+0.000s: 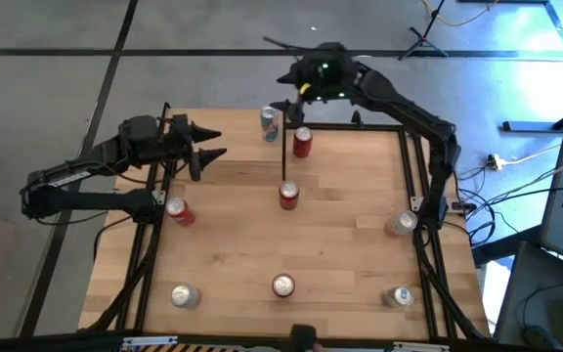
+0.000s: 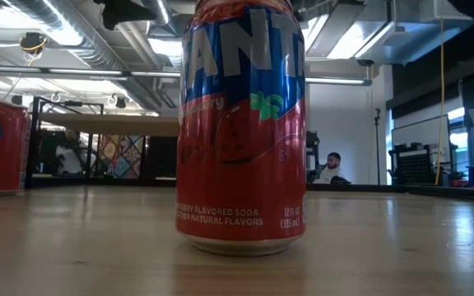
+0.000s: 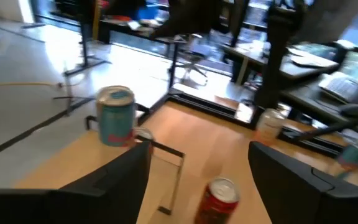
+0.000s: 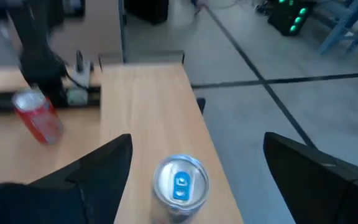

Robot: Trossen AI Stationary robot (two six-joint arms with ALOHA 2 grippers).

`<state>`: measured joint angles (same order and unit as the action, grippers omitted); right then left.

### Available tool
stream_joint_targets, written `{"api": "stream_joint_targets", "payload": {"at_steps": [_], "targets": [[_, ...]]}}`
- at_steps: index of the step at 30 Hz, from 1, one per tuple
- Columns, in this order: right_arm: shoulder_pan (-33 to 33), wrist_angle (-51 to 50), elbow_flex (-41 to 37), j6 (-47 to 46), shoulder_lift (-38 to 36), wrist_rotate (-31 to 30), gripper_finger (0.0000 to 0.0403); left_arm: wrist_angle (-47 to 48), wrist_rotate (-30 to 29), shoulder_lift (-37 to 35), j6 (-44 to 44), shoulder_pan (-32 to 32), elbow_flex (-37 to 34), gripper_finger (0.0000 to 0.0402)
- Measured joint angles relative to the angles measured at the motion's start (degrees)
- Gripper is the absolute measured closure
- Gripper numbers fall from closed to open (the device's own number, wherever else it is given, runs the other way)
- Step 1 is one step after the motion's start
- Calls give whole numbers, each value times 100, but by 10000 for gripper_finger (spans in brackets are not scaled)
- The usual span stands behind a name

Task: Place canned beverage on shelf
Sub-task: Put the blue soda can on the shelf aligned with the other blue soda can

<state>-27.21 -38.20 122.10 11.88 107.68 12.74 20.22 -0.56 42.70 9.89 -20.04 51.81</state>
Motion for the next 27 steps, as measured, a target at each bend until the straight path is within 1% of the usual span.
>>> {"api": "stream_joint_targets", "payload": {"at_steps": [5, 9, 10, 12, 15, 17, 19, 21, 24, 27], "targets": [[299, -442, 0, -426, -426, 56, 52, 287, 418, -92, -247, 143, 0, 144], [727, -871, 2, -587, -511, 86, 52, 432, 1068, 27, -452, 362, 5, 150], [853, -990, 1, -593, -511, 84, 52, 545, 1112, 86, -481, 444, 45, 151], [1085, -1248, 0, -596, -511, 84, 52, 814, 1019, 254, -616, 643, 242, 153], [1439, -1564, 0, -593, -511, 84, 52, 1285, 570, 557, -793, 997, 670, 154], [1685, -1739, 0, -588, -511, 83, 52, 1521, 331, 780, -702, 1211, 926, 154], [1893, -1944, -3, -581, -545, 83, 52, 1690, 175, 975, -458, 1421, 1109, 154], [2130, -2260, -6, -572, -591, 86, 52, 1687, 120, 1127, -22, 1663, 1202, 154], [2455, -2824, -4, -569, -655, 95, 52, 1654, 52, 1294, 634, 2018, 1209, 154], [2765, -3207, -7, -601, -702, 99, 52, 1638, -171, 1439, 1161, 2382, 1209, 154]]}}
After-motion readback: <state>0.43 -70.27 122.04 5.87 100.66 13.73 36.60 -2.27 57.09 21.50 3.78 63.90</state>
